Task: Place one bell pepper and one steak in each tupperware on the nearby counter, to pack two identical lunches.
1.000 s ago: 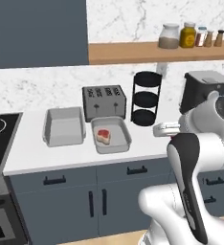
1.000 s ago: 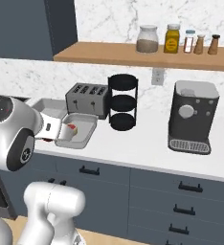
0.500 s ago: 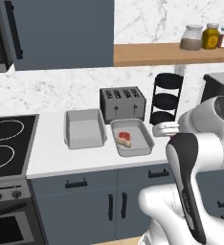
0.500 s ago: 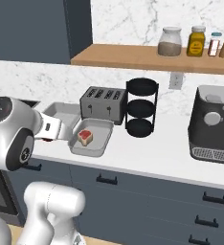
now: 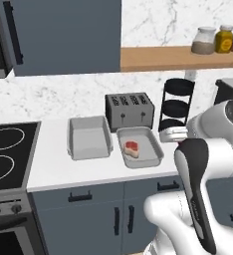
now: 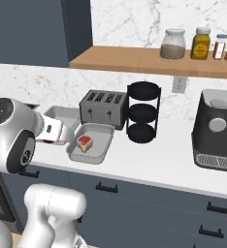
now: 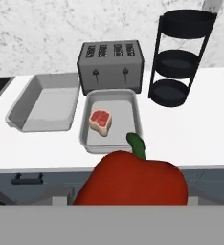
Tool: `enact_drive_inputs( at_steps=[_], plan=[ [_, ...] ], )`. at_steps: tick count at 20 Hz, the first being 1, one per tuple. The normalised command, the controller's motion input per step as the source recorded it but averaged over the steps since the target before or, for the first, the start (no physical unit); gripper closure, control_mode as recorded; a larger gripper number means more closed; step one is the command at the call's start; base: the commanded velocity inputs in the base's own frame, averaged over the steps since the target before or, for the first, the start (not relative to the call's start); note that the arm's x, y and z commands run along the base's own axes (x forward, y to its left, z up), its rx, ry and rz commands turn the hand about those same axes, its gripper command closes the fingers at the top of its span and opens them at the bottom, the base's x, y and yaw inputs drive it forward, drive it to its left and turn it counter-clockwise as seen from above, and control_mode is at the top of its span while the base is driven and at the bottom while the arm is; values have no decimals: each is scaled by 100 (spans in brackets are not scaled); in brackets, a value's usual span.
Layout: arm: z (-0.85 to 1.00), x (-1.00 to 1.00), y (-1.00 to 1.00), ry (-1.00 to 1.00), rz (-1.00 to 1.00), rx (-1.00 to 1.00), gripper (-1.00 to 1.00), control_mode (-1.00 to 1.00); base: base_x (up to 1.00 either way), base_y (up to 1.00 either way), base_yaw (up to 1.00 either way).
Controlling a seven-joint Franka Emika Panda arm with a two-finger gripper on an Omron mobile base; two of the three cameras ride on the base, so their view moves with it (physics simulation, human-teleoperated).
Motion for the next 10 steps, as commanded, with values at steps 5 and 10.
enact_drive_inputs(
  at_steps=[5, 10],
  plan=[
    [0, 0, 0, 0, 0, 0, 100, 100, 41, 6, 2],
    [0, 0, 0, 0, 0, 0, 100, 100, 19, 20, 0]
  ],
)
